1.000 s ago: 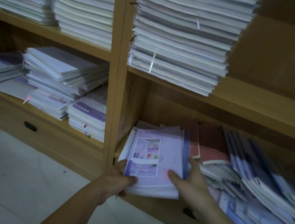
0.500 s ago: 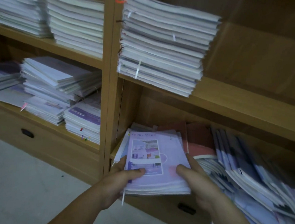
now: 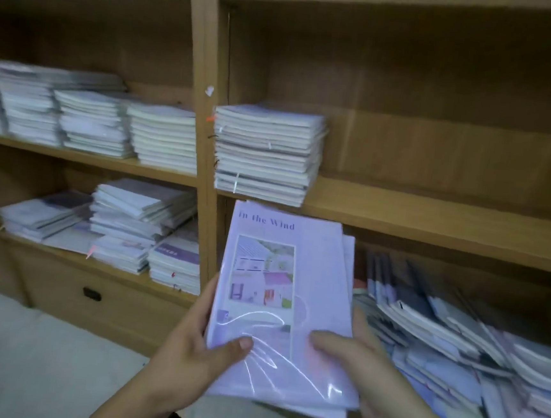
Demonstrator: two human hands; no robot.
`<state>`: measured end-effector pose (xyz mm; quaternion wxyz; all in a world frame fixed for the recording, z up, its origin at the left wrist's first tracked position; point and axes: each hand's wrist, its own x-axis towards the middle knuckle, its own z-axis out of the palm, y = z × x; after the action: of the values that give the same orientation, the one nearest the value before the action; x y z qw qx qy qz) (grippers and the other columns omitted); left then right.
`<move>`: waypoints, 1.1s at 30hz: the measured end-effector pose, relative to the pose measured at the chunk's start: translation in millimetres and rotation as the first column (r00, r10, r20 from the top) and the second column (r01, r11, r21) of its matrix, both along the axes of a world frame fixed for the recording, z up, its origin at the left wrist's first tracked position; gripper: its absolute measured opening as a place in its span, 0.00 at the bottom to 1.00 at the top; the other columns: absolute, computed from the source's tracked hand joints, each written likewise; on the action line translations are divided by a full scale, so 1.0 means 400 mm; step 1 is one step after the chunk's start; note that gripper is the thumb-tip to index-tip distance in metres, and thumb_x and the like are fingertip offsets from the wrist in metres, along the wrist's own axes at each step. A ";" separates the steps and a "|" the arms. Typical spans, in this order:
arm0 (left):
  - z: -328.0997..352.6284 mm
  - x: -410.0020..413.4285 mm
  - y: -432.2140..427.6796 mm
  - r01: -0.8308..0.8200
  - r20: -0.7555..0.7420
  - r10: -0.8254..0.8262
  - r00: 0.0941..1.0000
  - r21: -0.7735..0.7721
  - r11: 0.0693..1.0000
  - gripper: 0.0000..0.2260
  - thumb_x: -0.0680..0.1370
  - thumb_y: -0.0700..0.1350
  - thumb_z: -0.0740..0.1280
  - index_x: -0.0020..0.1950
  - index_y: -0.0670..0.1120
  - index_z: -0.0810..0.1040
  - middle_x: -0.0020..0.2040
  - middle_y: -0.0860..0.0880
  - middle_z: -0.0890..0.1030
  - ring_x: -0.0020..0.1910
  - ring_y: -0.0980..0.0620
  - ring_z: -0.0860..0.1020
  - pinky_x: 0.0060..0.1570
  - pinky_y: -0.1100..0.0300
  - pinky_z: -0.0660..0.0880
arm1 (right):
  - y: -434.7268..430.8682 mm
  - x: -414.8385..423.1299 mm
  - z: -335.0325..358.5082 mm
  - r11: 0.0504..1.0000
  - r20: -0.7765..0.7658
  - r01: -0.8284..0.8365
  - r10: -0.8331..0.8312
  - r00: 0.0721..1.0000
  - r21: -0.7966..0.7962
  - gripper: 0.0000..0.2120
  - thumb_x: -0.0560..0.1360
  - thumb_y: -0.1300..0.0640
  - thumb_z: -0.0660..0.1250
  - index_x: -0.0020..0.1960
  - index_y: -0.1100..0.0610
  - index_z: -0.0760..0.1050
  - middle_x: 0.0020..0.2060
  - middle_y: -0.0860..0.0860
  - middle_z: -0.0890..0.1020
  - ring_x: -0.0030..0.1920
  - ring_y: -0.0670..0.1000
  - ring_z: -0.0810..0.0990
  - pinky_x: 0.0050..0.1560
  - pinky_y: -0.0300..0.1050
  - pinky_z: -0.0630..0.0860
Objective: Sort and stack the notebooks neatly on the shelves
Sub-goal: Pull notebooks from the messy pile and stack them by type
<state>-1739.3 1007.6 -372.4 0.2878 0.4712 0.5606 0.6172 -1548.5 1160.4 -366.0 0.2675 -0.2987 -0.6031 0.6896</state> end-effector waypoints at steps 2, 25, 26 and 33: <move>0.046 0.012 0.013 -0.020 -0.085 0.024 0.996 0.052 0.998 0.31 0.81 0.41 0.67 0.80 0.59 0.61 0.71 0.56 0.77 0.69 0.52 0.77 0.64 0.49 0.78 | -0.012 0.032 0.065 0.997 -0.060 0.031 -0.026 0.998 0.077 0.32 0.65 0.60 0.72 0.68 0.47 0.73 0.58 0.47 0.85 0.58 0.52 0.85 0.60 0.56 0.79; 0.355 -0.062 0.713 0.026 -0.357 0.026 0.934 0.141 0.990 0.28 0.81 0.47 0.68 0.76 0.58 0.57 0.68 0.62 0.73 0.64 0.70 0.72 0.64 0.69 0.73 | 0.575 -0.006 0.379 0.830 -0.149 0.402 -0.374 0.915 0.386 0.43 0.67 0.72 0.75 0.71 0.43 0.62 0.57 0.51 0.83 0.57 0.53 0.83 0.59 0.63 0.80; 0.348 -0.063 0.721 0.038 -0.337 0.015 0.941 0.152 0.988 0.29 0.81 0.45 0.69 0.76 0.58 0.57 0.68 0.62 0.73 0.63 0.72 0.72 0.60 0.73 0.73 | 0.581 -0.005 0.370 0.838 -0.165 0.408 -0.373 0.913 0.363 0.44 0.63 0.70 0.77 0.72 0.45 0.63 0.57 0.51 0.84 0.56 0.54 0.84 0.58 0.63 0.80; 0.294 -0.036 0.733 -0.025 -0.213 0.092 0.973 0.299 0.954 0.39 0.79 0.44 0.72 0.81 0.60 0.51 0.72 0.65 0.71 0.70 0.69 0.69 0.62 0.75 0.69 | 0.578 -0.001 0.292 0.841 -0.301 0.433 -0.342 0.890 0.324 0.44 0.65 0.59 0.82 0.74 0.42 0.65 0.56 0.42 0.85 0.57 0.48 0.84 0.62 0.57 0.79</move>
<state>-1753.5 1300.7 -254.9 0.1310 0.5585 0.5051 0.6448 -1548.8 1391.5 -249.0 0.5236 -0.2746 -0.6169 0.5195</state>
